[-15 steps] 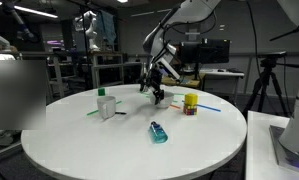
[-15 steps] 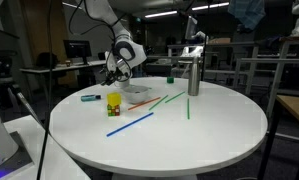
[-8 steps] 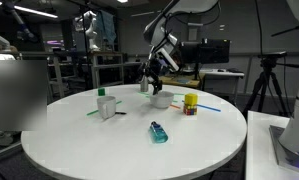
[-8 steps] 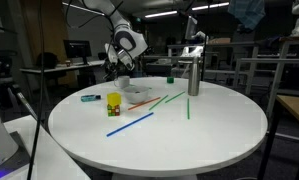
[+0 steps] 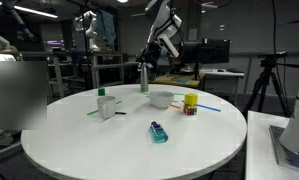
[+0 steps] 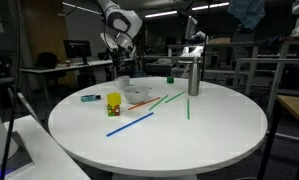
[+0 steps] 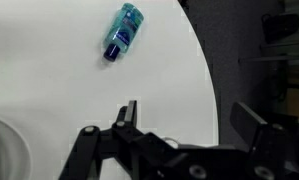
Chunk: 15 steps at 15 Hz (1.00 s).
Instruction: Put the bottle in the bowl on the table
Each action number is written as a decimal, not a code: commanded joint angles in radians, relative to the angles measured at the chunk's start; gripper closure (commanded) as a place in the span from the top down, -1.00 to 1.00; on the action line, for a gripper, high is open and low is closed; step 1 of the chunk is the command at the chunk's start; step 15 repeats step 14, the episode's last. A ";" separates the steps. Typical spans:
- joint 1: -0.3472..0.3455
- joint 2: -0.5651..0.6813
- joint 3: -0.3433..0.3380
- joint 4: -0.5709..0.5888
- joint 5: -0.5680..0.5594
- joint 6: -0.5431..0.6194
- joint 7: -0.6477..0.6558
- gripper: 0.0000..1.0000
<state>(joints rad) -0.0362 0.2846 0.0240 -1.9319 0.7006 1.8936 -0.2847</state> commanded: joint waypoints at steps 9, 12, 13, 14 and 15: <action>0.010 -0.041 0.010 -0.037 -0.033 0.059 0.006 1.00; 0.010 -0.040 0.010 -0.037 -0.033 0.059 0.006 1.00; 0.010 -0.040 0.010 -0.037 -0.033 0.059 0.006 1.00; 0.010 -0.040 0.010 -0.037 -0.033 0.059 0.006 1.00; 0.010 -0.040 0.010 -0.037 -0.033 0.059 0.006 1.00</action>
